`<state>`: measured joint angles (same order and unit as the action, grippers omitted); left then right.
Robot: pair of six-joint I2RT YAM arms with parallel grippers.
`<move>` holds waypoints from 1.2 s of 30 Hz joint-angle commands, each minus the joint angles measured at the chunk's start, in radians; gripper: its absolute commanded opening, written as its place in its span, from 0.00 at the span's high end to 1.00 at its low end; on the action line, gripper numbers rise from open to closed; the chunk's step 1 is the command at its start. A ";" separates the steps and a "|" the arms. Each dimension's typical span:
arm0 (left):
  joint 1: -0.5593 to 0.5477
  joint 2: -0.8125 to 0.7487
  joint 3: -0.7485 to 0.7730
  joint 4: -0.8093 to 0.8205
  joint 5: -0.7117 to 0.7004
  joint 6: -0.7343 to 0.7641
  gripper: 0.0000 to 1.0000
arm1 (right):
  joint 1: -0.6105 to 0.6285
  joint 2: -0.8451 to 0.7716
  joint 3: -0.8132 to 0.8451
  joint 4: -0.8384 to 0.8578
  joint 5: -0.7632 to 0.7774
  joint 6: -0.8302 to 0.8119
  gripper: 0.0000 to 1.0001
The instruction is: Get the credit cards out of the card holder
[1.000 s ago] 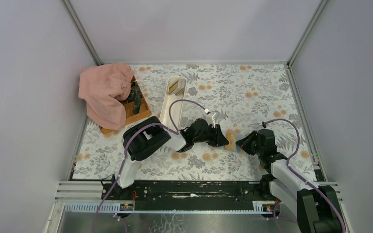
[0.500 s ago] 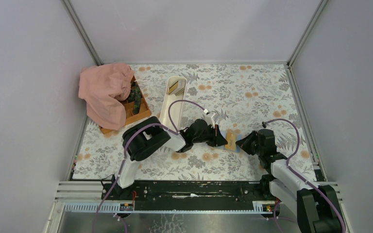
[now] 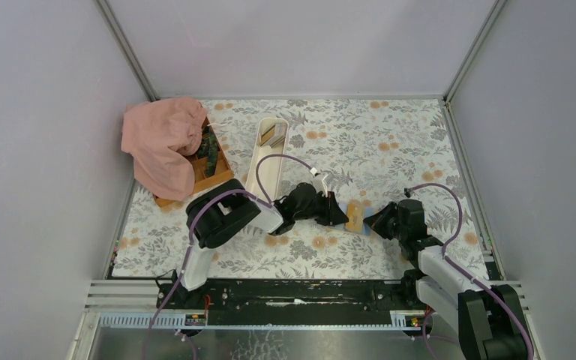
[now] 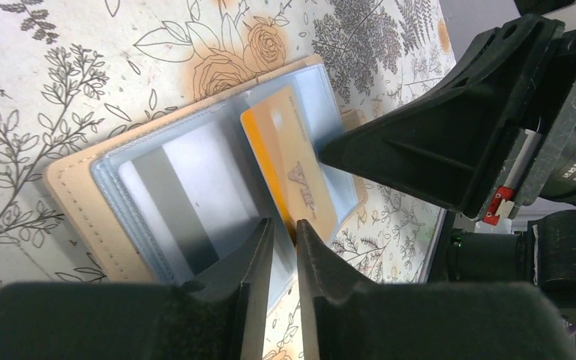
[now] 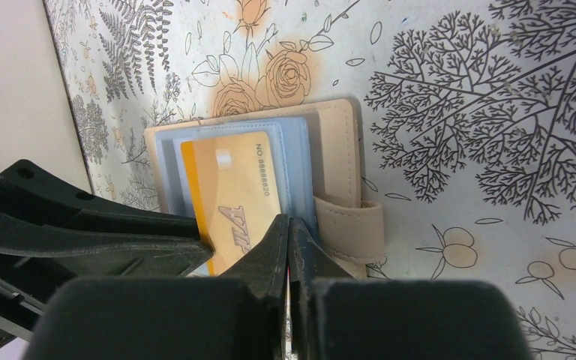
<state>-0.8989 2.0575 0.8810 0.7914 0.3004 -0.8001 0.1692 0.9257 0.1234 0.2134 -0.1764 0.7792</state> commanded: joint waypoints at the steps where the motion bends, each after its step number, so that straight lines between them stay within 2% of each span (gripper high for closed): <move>1: 0.013 -0.011 -0.013 0.058 0.017 -0.009 0.77 | -0.003 0.009 -0.014 -0.021 0.014 -0.016 1.00; 6: 0.014 -0.006 -0.016 0.069 0.027 -0.018 0.85 | -0.003 0.006 -0.015 -0.020 0.014 -0.014 1.00; 10: 0.014 -0.011 -0.014 0.061 0.026 -0.010 1.00 | -0.003 0.009 -0.014 -0.020 0.014 -0.015 1.00; 16: 0.025 -0.033 -0.030 0.066 0.027 -0.004 1.00 | -0.003 0.008 -0.014 -0.020 0.014 -0.014 1.00; 23: 0.095 -0.091 -0.085 0.085 0.066 0.003 1.00 | -0.003 0.009 -0.010 -0.023 0.018 -0.019 1.00; 32: 0.127 -0.182 -0.118 0.039 0.056 0.055 1.00 | -0.002 -0.004 -0.014 -0.024 0.020 -0.018 1.00; 36: 0.139 -0.229 -0.134 0.055 0.064 0.062 1.00 | -0.003 -0.037 -0.022 0.000 -0.018 -0.040 1.00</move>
<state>-0.7742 1.8832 0.7658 0.8074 0.3576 -0.7727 0.1692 0.9184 0.1204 0.2142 -0.1764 0.7757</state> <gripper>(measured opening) 0.009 0.011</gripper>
